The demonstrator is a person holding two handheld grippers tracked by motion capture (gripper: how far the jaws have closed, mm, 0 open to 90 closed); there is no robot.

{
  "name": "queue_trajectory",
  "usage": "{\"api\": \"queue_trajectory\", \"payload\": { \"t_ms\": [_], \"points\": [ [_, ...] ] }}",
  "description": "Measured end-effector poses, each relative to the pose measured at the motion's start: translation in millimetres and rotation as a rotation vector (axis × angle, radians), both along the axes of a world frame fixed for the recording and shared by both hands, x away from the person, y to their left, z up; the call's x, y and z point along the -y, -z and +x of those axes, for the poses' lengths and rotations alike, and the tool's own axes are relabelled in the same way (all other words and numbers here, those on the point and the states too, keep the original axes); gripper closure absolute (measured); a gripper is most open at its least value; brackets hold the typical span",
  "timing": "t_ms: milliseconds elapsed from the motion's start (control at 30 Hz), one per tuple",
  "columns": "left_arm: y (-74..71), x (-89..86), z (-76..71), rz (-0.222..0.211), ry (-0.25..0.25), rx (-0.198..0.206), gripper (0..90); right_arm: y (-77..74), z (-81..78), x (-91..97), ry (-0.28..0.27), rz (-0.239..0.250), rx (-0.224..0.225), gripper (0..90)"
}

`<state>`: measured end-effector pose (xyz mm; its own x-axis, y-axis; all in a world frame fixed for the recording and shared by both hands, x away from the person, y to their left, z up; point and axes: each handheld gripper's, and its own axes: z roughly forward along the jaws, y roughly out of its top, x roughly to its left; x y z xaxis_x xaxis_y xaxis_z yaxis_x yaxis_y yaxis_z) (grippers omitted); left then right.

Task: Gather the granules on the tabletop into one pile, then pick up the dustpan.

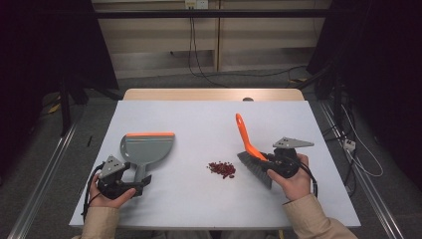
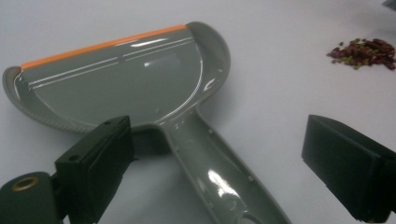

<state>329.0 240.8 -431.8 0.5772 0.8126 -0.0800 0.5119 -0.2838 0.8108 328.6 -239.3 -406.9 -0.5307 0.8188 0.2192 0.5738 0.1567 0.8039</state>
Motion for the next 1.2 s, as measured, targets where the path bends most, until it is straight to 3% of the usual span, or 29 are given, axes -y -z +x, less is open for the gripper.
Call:
{"api": "queue_trajectory", "payload": {
  "t_ms": [200, 567, 767, 900, 1000, 1100, 1200],
  "points": [
    [4.5, 3.2, 2.7, 0.026, -0.049, -0.048, 15.9, -0.2, -1.0, 1.4, 0.005, 0.008, 0.010, 71.2],
    [10.3, 4.5, 7.2, 0.070, -0.083, -0.122, 22.8, 6.2, -0.2, -0.1, 0.004, -0.014, -0.010, 71.2],
    [10.9, 3.9, 10.4, 0.062, -0.111, -0.155, 24.3, 5.0, 0.9, -3.6, -0.001, -0.015, -0.004, 71.2],
    [10.2, 2.5, 12.7, 0.076, -0.114, -0.170, 31.5, 4.5, -0.1, -3.3, 0.000, -0.015, -0.007, 71.2],
    [9.8, 3.6, 16.8, 0.092, -0.116, -0.179, 42.0, 3.9, -0.2, -1.2, 0.003, -0.006, -0.003, 71.2],
    [11.1, 6.5, 24.4, 0.112, -0.125, -0.211, 43.9, 3.2, 0.2, -0.9, 0.008, -0.006, -0.001, 71.2],
    [9.4, 8.0, 29.7, 0.119, -0.100, -0.227, 50.9, 3.1, 0.0, -1.4, 0.003, -0.005, 0.000, 71.2]
  ]
}}
